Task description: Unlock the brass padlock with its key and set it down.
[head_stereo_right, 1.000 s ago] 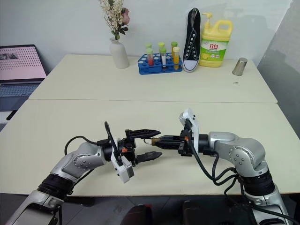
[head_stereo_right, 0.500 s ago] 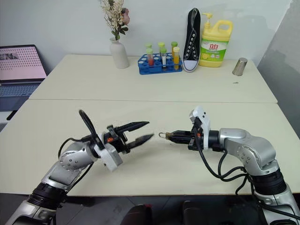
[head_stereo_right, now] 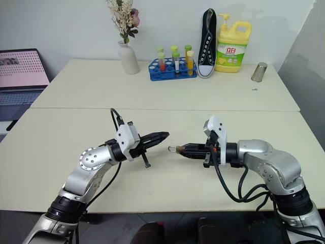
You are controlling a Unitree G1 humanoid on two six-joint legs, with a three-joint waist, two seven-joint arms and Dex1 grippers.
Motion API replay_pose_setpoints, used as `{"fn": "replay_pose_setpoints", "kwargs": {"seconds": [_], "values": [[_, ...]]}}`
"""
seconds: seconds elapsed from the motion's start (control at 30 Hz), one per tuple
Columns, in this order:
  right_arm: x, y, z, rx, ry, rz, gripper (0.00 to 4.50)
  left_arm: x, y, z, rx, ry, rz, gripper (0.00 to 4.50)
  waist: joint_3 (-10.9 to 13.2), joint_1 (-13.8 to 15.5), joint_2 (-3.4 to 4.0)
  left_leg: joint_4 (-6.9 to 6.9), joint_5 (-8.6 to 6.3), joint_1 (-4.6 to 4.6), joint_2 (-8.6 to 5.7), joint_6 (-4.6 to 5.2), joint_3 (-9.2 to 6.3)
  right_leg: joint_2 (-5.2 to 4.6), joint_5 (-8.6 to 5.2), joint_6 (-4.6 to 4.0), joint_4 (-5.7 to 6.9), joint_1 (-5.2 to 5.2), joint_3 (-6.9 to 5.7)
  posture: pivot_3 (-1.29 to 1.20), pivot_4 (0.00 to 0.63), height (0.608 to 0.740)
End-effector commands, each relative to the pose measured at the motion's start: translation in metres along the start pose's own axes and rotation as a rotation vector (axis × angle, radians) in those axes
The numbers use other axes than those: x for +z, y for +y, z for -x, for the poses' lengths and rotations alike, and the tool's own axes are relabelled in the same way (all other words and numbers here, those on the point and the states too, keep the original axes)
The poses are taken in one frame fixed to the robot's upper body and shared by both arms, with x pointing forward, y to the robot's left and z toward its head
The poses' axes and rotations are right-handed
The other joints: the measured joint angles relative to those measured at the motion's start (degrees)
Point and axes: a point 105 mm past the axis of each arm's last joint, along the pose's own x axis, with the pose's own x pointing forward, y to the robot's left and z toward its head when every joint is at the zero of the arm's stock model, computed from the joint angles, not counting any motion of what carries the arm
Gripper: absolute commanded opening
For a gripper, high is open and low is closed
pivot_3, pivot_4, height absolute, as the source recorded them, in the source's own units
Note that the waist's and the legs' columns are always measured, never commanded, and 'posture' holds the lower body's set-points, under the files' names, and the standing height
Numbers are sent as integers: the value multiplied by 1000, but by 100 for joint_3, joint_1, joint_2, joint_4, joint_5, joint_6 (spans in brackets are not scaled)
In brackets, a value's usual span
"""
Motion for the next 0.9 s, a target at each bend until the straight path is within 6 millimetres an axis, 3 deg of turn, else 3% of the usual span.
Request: {"fn": "replay_pose_setpoints", "kwargs": {"seconds": [0.03, 0.2, 0.67, 0.9], "values": [[10, 8, 0, 26, -35, 49, 139, 19, -8, -2, -57, -56, 74, 0, 0, 0, 0, 0, 0, 0, 0, 0, -1, 0, 0, 0, 0, 0, 0, 0, 150, 740], [10, 8, 0, 26, -38, 47, 139, 21, -20, 0, -111, -48, 198, 0, 0, -1, 0, 0, 0, 0, 0, 0, -1, 0, 0, 0, 0, 0, 2, 0, 150, 740], [9, 7, 0, 26, -37, 45, 139, 19, -41, 7, -214, -6, 303, 0, 0, 0, 0, 0, 0, 0, -1, 0, 0, 1, -1, 1, -1, 0, 4, 0, 150, 740], [8, 7, 0, 26, -33, 43, 139, 28, -42, 7, -225, -26, 333, 0, 0, 0, 0, 0, 0, 0, 0, 0, -1, 1, -2, 2, -2, 0, 4, 0, 150, 740]]}}
